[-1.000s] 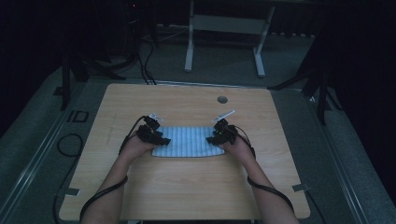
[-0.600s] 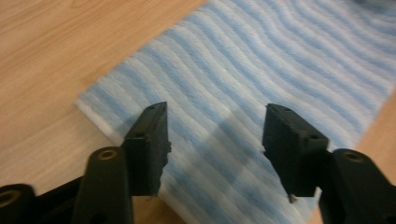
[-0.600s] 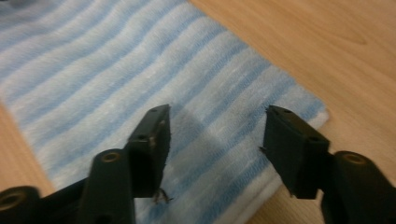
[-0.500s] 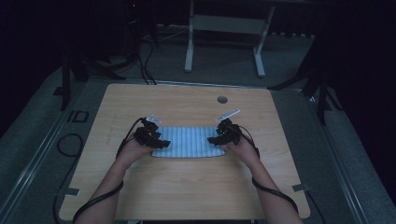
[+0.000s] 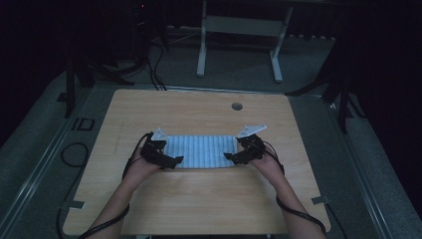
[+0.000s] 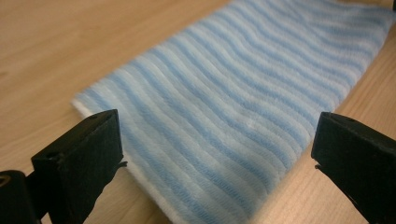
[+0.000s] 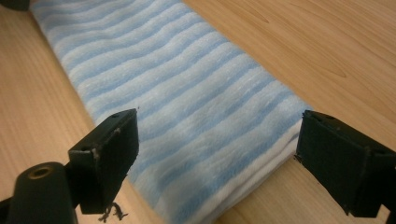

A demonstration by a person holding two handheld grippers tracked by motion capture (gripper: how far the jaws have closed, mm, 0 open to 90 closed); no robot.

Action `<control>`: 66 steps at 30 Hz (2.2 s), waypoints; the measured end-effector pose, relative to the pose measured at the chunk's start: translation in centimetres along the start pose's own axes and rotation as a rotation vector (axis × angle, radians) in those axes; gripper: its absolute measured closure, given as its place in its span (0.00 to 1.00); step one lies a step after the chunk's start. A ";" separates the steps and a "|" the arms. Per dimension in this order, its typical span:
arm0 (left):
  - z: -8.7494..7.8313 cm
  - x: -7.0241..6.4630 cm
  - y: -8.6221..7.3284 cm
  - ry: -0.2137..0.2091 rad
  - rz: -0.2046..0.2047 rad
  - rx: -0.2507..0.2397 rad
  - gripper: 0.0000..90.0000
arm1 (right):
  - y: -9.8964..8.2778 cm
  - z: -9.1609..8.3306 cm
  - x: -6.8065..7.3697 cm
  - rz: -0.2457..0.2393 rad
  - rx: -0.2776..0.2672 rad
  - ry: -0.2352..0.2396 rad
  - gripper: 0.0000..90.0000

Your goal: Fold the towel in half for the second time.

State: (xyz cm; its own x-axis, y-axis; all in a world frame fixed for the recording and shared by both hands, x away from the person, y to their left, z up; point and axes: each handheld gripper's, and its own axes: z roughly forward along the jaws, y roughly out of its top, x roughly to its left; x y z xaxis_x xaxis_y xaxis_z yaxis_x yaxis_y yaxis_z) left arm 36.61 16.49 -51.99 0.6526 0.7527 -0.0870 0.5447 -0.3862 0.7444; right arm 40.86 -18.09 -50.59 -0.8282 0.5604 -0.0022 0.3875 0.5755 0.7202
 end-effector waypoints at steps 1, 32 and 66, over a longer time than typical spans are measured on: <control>-0.2 0.0 -0.2 0.005 -0.006 -0.015 0.02 | -0.2 -0.1 0.0 0.003 -0.007 -0.002 0.14; -5.9 1.9 -9.1 0.033 -0.144 -0.116 0.02 | -10.4 -5.6 -1.4 0.106 -0.036 -0.080 0.13; -10.4 3.4 -12.9 0.130 -0.299 -0.217 0.02 | -16.1 -12.5 -3.7 0.375 -0.141 -0.396 0.13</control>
State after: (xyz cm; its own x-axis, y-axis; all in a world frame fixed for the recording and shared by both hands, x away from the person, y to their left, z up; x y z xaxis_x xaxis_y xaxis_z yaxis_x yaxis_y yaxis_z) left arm 26.35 29.59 -54.99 0.4025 0.8814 -0.2471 0.5679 -0.0287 0.8226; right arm 32.67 -36.90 -53.51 -0.4183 0.9078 0.0309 0.5458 0.2241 0.8074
